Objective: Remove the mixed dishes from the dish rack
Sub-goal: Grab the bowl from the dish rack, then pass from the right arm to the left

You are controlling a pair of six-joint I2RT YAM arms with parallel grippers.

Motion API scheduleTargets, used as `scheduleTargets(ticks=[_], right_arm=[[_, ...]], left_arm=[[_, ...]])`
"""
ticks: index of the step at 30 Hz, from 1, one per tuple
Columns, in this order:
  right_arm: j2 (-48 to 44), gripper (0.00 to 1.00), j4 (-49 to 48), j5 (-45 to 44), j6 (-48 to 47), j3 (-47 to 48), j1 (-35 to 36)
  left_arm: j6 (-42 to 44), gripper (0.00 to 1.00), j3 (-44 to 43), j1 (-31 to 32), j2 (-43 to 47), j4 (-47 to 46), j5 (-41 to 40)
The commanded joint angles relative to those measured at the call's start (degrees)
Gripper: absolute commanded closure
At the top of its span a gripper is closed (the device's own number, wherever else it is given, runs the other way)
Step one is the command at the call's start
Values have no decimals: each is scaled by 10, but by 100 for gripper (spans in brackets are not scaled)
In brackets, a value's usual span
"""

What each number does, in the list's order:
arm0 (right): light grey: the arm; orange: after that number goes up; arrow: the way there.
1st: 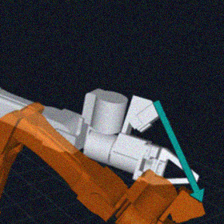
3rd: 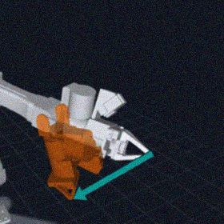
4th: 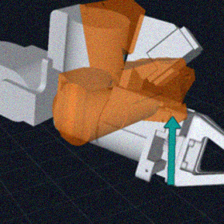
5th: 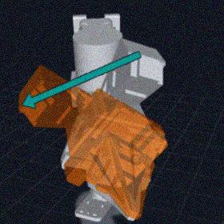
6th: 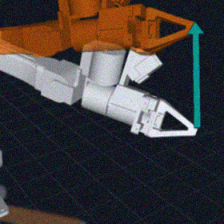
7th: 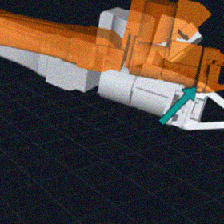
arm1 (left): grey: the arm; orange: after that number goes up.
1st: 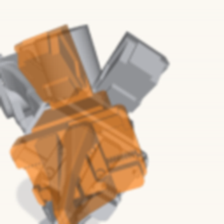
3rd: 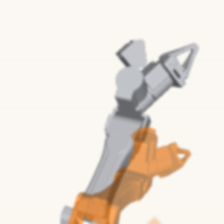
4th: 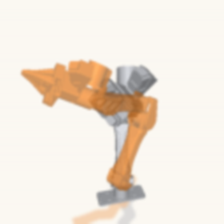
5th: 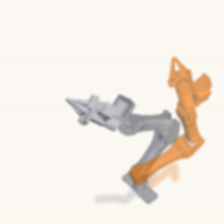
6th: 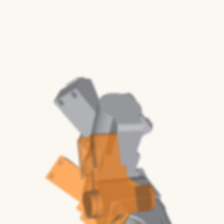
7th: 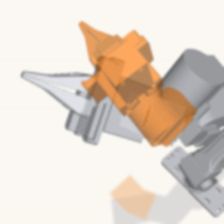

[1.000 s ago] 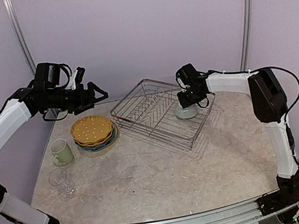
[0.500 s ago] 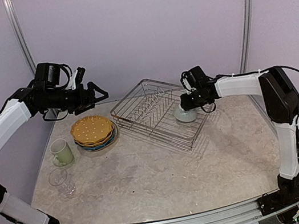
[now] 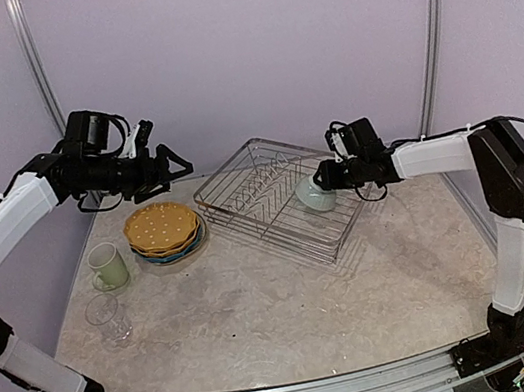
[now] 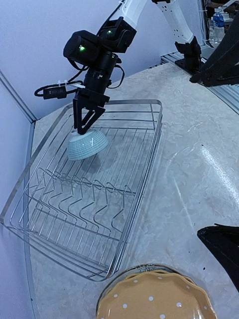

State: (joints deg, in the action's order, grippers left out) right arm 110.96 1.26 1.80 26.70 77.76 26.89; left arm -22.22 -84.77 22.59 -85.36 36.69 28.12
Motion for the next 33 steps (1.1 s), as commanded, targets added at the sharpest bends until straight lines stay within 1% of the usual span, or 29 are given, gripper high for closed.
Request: scheduleTargets(ticks=[1,3,10,15,20,24,28,33], right_arm=[[-54,100,-150,89,74,-53,-22],[-63,100,-185,104,93,-71,-24],[-79,100,-266,159,146,-97,-24],[-87,100,-319,191,175,-105,-11],[-89,100,-348,199,196,-104,16],[-78,100,-367,207,210,-91,46],[-56,100,-397,216,231,-78,77],[-18,100,-439,226,260,-45,115]], left_arm=[[-7,8,5,3,-16,5,27],[-10,8,0,3,-24,11,32],[-15,8,-10,5,-45,24,43],[-29,9,-12,5,-61,11,110],[-64,13,2,5,-81,-34,203],[-97,15,24,4,-86,-85,255],[-129,16,47,2,-87,-137,283],[-156,19,56,-5,-102,-161,306]])
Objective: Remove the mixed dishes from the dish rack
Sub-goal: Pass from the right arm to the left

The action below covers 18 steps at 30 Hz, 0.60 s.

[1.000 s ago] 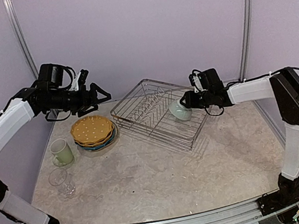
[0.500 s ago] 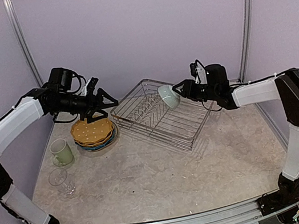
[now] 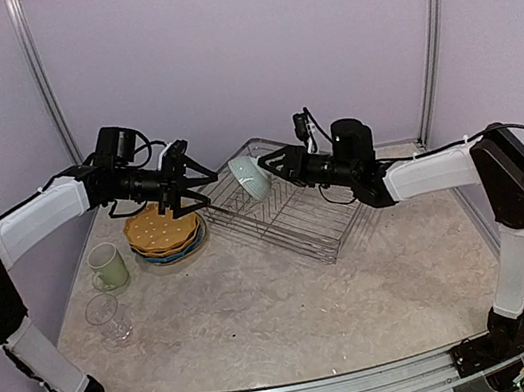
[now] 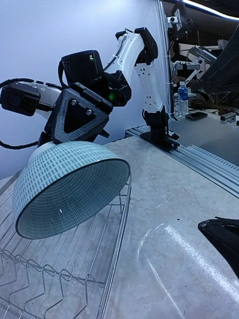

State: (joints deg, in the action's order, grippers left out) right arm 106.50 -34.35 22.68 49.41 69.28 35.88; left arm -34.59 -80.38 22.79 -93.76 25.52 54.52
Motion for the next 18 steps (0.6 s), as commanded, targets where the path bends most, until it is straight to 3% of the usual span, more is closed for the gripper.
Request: scheduleTargets(ticks=[1,11,18], right_arm=[[35,100,-94,19,41,47,32],[96,100,-181,37,106,73,70],[119,100,-225,32,129,70,87]], left_arm=[[-41,20,15,-9,-24,-57,52],[-135,32,59,-19,-41,-178,117],[-169,52,77,-23,-44,-235,135]])
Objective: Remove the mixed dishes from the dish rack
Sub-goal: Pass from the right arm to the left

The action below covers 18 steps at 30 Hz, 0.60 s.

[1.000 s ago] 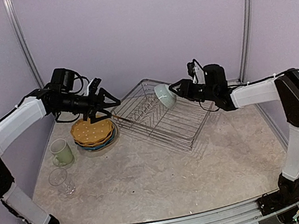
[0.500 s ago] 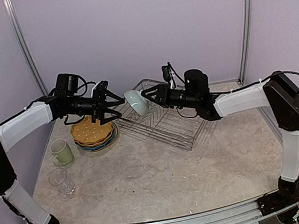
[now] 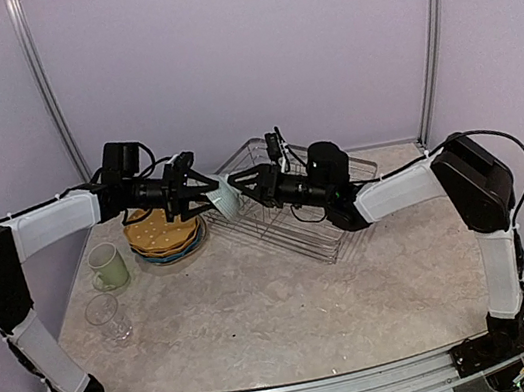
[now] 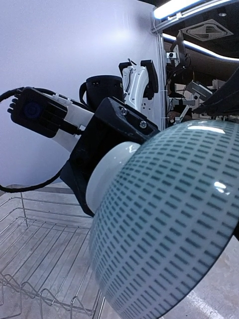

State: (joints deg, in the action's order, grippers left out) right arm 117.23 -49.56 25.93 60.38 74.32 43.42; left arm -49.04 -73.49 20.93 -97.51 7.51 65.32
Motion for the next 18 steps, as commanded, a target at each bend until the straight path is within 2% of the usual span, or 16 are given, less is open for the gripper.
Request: scheduleTargets(ticks=[1,18], right_arm=[[14,100,-77,-5,20,19,13],[11,100,-104,-18,16,-7,18]], left_arm=[[-29,55,9,-4,-8,-58,30],[-18,97,5,-4,-12,-56,45]])
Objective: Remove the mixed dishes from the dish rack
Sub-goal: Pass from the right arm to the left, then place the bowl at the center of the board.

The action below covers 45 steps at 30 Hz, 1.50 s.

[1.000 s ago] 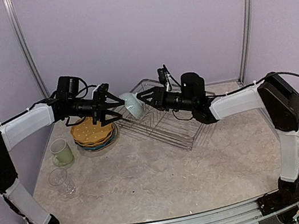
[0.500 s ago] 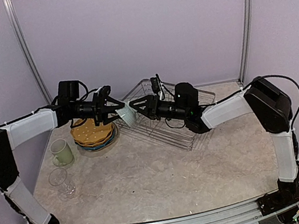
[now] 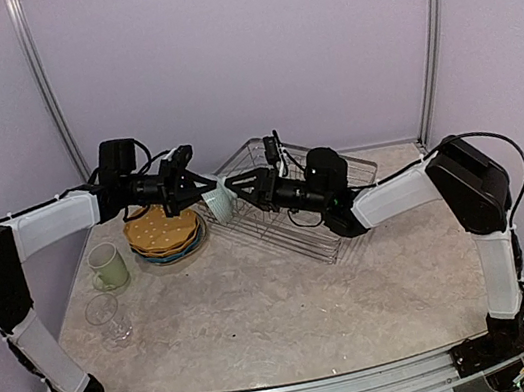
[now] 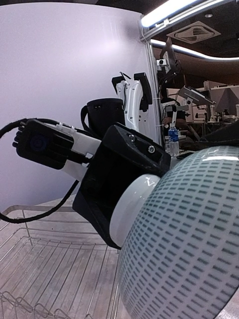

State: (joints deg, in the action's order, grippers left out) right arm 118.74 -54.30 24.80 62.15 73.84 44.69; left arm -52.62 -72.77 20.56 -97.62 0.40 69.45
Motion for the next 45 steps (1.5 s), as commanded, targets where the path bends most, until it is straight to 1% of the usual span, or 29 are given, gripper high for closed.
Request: scheduleTargets(ticks=[1,3,6,12,13,15,18,21,24,28,30,35,40,41,45], right_arm=[[-5,100,-57,-6,-3,-5,4],[-9,90,-57,-6,-6,-12,5],[-29,72,-49,-12,-20,-30,5],[-84,31,35,-48,-67,-68,-3],[-91,25,44,-50,-71,-74,-7],[-106,18,48,-53,-73,-97,-15],[-136,12,52,-64,-82,-130,-24],[-174,8,96,-84,-122,-146,-28],[-211,6,161,-115,-170,-147,-28],[-250,4,223,-161,-217,-151,-28],[-266,3,243,-180,-232,-154,-28],[-296,2,267,-209,-255,-165,-28],[-313,2,278,-226,-268,-176,-28],[-323,2,289,-234,-274,-182,-28],[-347,1,309,-261,-289,-193,-28]], left_arm=[[24,99,-5,-1,-10,23,1],[38,100,-12,-1,-8,43,-2],[70,100,-26,0,-3,86,-21],[165,100,-70,9,19,205,-82],[174,100,-76,10,22,218,-89],[185,100,-88,13,27,245,-110],[201,100,-120,15,26,319,-153],[211,100,-118,16,29,374,-203],[222,100,-89,21,54,409,-263],[238,100,-57,46,92,472,-383],[239,100,-40,67,105,502,-445],[218,100,15,116,121,550,-569],[185,100,40,146,90,593,-648],[174,100,38,165,61,612,-682],[164,100,27,197,8,638,-734]])
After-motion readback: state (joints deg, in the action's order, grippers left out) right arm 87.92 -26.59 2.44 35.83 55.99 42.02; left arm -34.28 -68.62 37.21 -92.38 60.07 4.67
